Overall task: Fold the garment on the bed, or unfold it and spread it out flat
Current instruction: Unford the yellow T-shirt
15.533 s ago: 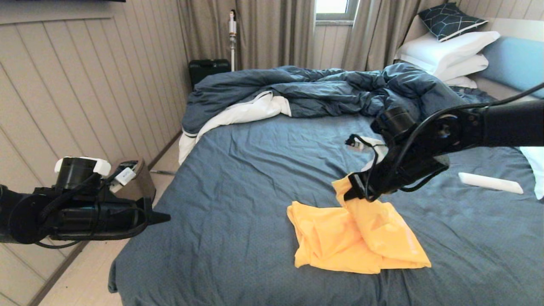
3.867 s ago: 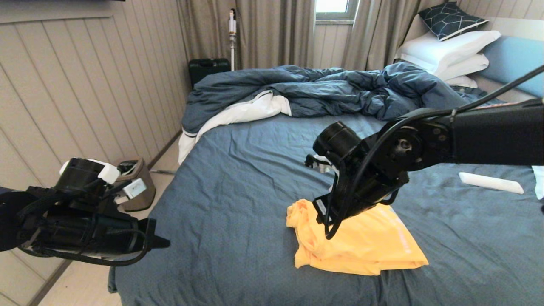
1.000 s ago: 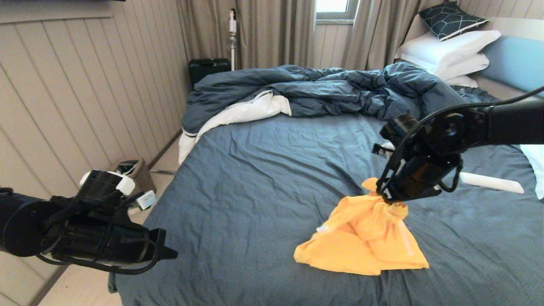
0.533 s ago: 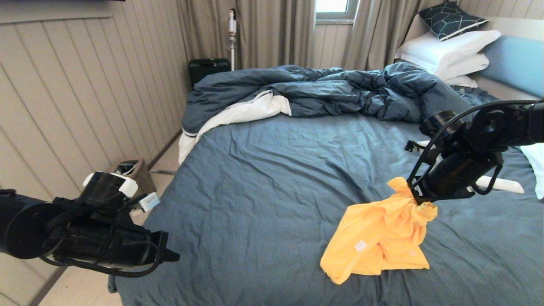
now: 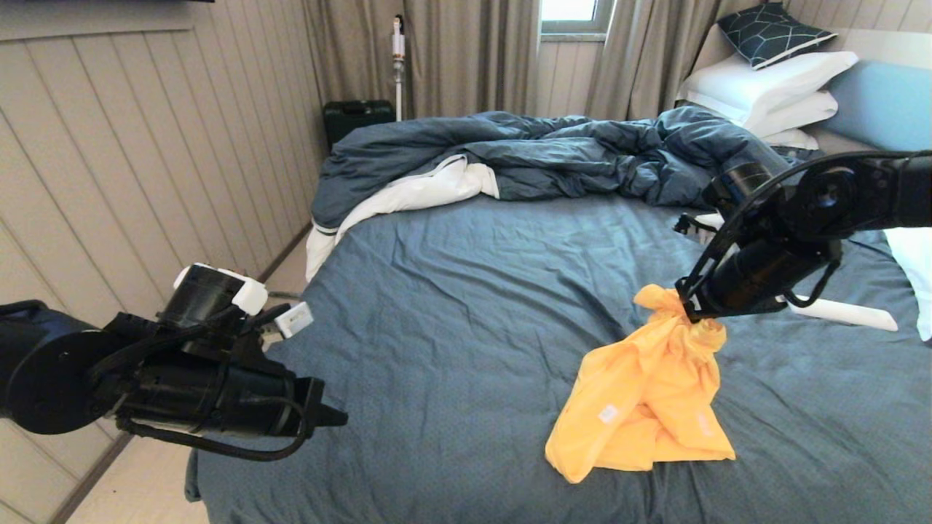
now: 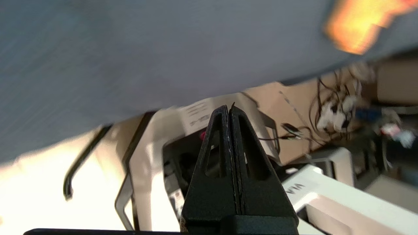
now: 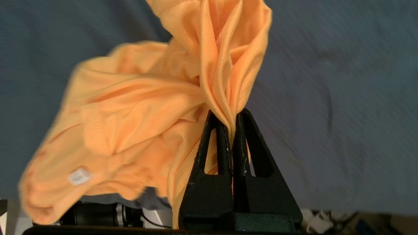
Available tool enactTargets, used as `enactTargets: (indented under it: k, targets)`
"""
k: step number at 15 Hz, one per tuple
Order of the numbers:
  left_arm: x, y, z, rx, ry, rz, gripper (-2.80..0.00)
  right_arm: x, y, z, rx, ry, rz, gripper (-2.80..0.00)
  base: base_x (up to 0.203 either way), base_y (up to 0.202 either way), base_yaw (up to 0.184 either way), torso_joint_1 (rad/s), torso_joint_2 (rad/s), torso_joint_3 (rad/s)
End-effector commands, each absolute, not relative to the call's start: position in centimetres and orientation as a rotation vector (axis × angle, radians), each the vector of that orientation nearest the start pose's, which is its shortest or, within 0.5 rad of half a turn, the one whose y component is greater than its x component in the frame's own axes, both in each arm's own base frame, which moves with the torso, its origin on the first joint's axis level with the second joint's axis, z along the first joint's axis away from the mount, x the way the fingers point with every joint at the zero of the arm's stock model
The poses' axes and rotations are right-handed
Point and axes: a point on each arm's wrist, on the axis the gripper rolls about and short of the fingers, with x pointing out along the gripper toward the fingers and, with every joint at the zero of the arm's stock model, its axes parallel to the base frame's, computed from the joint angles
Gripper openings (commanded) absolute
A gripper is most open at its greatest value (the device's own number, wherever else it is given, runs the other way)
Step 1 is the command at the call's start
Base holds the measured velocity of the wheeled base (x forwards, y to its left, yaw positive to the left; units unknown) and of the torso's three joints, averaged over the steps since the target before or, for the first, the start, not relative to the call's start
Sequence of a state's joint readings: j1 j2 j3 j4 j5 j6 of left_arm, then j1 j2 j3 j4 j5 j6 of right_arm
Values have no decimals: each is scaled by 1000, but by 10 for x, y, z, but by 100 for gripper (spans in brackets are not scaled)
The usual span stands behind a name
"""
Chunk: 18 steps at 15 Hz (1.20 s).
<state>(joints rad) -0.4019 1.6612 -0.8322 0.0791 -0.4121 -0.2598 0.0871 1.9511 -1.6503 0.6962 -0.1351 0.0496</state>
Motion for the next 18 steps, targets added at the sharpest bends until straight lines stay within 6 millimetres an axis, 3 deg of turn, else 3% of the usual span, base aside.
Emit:
enactTargets:
  k: [1,5,10,16,18]
  targets:
    - [231,-127,156,-204,983,-706,-280,361,45,214,-83,974,-29,-280,0,0,0,0,0,0]
    - [212,-171,167,-108,947,-840,-280,374,90,212,-99,943,57,-280,0,0,0,0,0,0]
    - [203,-185,170,-78,939,-891,-280,383,148,221,-78,847,161,-280,0,0,0,0,0,0]
    - [187,-223,159,-2,979,-1001,-280,383,183,202,-71,869,221,-280,0,0,0,0,0,0]
    - [187,-222,157,4,982,-982,-280,381,193,196,-84,882,250,-280,0,0,0,0,0,0]
